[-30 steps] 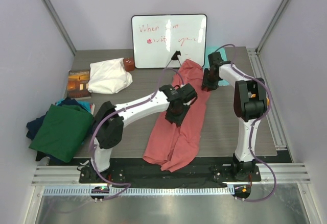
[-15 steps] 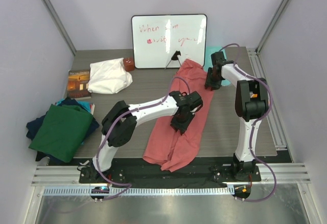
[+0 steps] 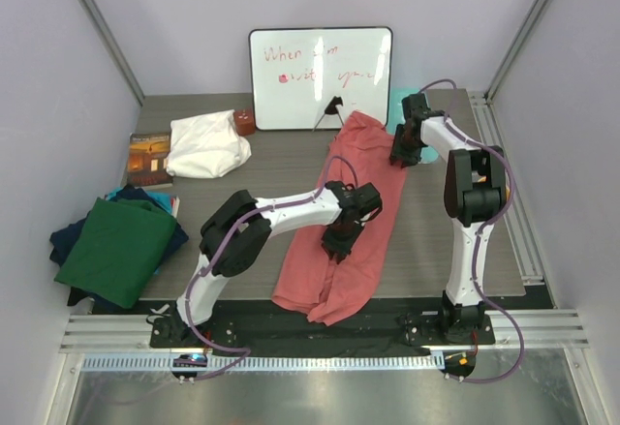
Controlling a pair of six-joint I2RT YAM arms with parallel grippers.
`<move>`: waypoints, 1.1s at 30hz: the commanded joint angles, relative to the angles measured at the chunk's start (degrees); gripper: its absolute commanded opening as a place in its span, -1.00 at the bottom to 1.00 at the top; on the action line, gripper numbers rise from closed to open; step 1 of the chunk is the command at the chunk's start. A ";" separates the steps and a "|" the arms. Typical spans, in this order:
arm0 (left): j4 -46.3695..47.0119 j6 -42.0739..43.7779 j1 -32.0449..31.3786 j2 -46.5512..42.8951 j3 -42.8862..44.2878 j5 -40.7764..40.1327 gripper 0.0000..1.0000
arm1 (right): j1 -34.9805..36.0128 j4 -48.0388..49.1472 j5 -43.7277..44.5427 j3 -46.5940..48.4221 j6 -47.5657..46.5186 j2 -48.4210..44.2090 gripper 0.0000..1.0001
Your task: Fold and stack the t-shirts
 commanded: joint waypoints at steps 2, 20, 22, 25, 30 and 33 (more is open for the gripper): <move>2.19 0.98 -0.32 0.93 -5.57 -2.63 -0.48 | -1.38 -0.07 2.24 3.09 -0.33 3.79 -0.22; 1.40 1.51 2.75 -1.71 -6.55 -6.94 -0.49 | -2.26 0.71 -7.23 4.94 -0.76 1.69 -0.21; 1.40 1.42 3.10 -1.80 -5.32 -6.85 -0.40 | -2.35 2.21 -9.70 3.36 -0.77 -1.63 -0.19; 1.13 1.60 4.07 -1.54 -2.78 -6.06 -0.31 | -2.53 2.65 -14.45 3.44 -0.50 -6.12 -0.15; -0.71 2.21 6.70 -1.71 4.33 -4.75 -0.25 | -3.40 0.02 -16.75 3.80 0.55 -13.34 -0.05; -2.02 2.39 8.46 -2.41 9.08 -3.34 -0.24 | -3.41 -1.82 -17.79 -0.05 1.43 -18.70 -0.03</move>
